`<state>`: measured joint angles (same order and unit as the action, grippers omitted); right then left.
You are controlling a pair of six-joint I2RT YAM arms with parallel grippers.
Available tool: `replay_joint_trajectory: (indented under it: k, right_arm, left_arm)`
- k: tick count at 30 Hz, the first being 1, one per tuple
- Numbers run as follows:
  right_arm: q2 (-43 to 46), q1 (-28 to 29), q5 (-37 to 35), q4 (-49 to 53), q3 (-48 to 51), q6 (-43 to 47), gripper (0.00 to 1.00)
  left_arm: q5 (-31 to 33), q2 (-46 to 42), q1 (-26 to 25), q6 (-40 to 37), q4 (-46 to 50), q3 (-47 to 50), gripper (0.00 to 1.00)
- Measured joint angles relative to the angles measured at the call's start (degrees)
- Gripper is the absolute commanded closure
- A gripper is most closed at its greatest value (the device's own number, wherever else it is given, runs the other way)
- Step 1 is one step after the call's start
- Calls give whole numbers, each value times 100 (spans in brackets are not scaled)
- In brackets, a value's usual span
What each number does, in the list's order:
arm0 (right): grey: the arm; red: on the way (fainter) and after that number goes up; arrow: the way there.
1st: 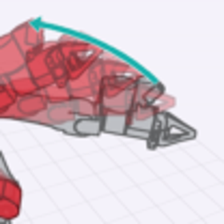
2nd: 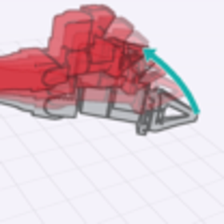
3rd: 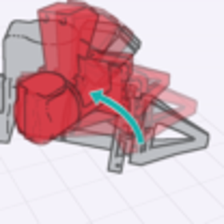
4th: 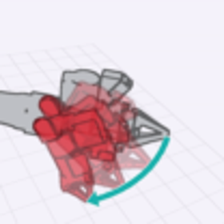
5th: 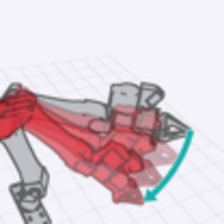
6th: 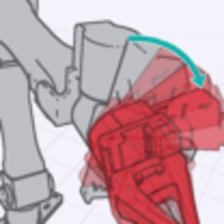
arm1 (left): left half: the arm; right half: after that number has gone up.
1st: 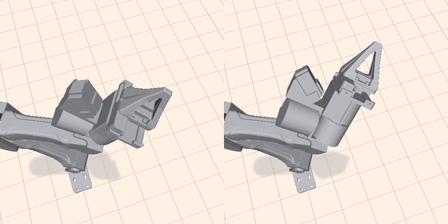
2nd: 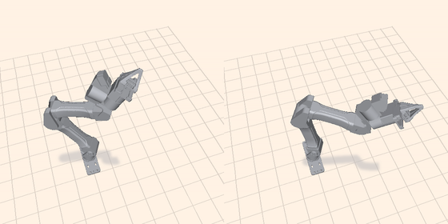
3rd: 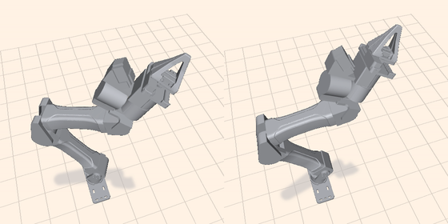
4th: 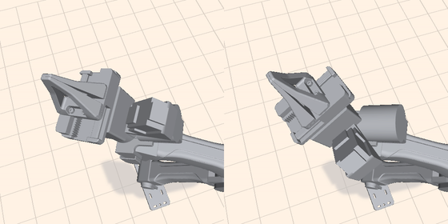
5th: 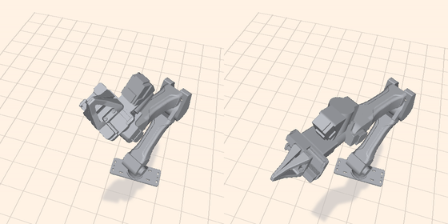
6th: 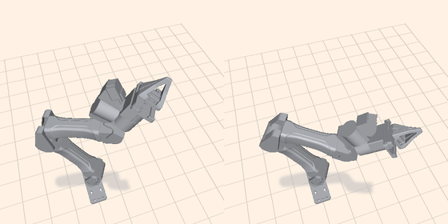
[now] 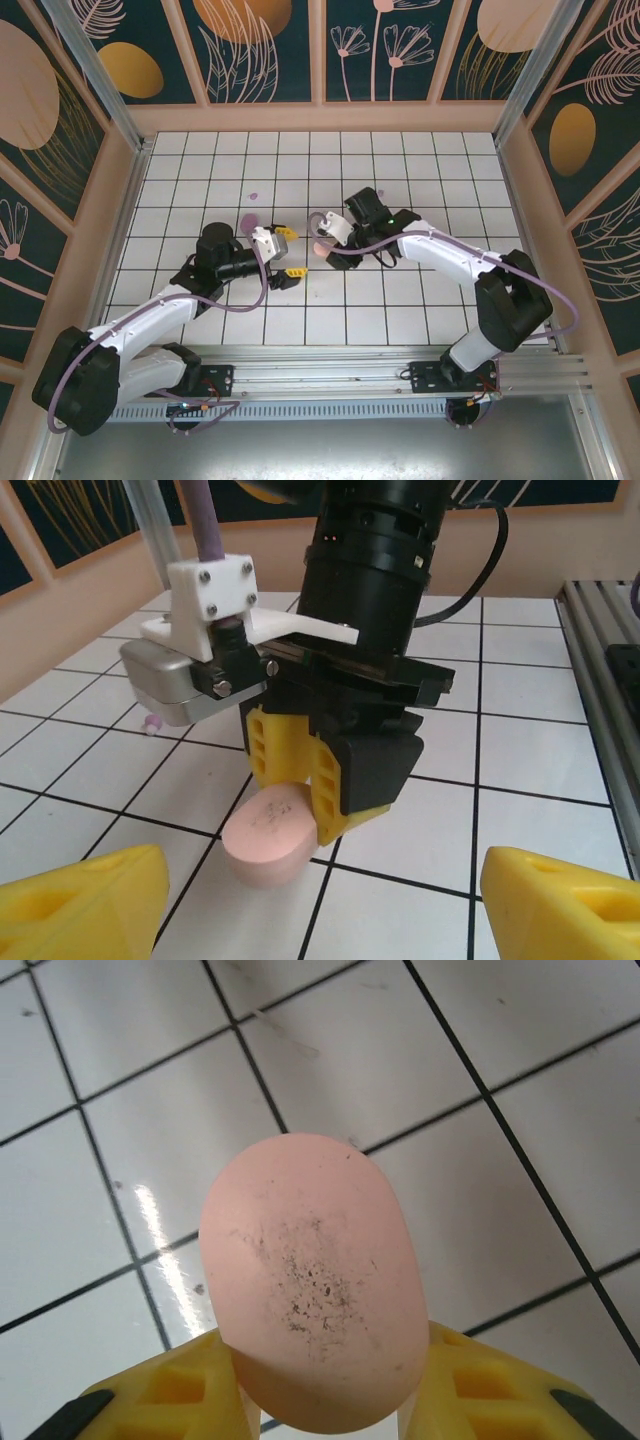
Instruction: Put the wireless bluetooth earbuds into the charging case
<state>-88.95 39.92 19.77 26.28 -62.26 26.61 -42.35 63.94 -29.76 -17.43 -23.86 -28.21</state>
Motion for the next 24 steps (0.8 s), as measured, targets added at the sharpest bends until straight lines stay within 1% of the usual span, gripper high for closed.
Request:
replay_joint_trajectory:
  k: [5,9,14,18,24]
  right_arm:
    - [227,240,26,216,-155,221,86]
    - [472,358,122,398,-245,369,85]
    - [719,402,199,417,-264,461,85]
    - [828,413,291,415,-264,461,85]
    - [933,446,330,417,-264,461,85]
  left_arm:
    - [-195,28,0,-144,269,-225,19]
    - [-363,76,0,-267,518,-420,16]
    - [-551,262,0,-367,756,-577,14]
    - [-603,448,0,-424,822,-647,11]
    - [-789,584,0,-417,776,-649,15]
